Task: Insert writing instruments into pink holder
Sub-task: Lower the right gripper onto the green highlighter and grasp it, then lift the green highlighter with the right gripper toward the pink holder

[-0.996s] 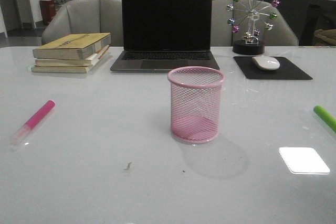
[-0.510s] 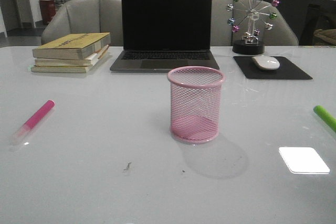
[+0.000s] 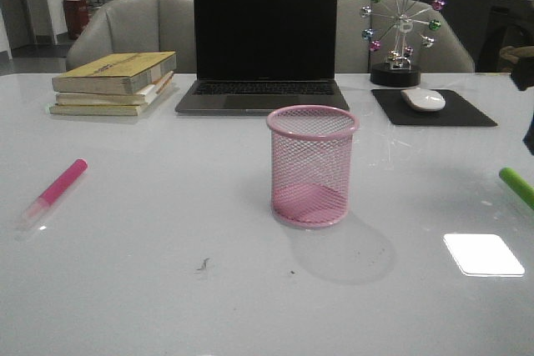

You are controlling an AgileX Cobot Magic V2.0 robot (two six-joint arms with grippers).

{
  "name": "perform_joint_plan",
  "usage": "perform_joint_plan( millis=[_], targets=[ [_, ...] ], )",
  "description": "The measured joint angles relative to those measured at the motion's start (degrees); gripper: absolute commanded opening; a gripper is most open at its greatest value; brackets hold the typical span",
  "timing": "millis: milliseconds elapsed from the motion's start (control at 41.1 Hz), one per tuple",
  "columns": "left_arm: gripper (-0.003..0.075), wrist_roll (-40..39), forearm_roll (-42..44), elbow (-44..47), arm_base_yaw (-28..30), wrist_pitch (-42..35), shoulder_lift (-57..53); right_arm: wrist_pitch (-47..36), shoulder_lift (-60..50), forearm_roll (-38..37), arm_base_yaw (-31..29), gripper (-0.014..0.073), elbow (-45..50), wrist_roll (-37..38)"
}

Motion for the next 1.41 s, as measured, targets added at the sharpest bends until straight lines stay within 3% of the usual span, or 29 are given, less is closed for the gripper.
perform_joint_plan(
  millis=[292,510,1409],
  targets=[
    [0.0559,0.0,0.0,0.0,0.0,-0.5,0.0,1.3,13.9,-0.8,0.0,0.0492,-11.7,0.0],
    [0.0559,0.0,0.0,0.0,0.0,-0.7,0.0,3.6,19.2,-4.0,0.6,0.0379,-16.8,0.0],
    [0.0559,0.0,0.0,0.0,0.0,-0.8,0.0,3.0,21.4,-4.8,1.0,0.0356,-17.7,0.0]
  ],
)
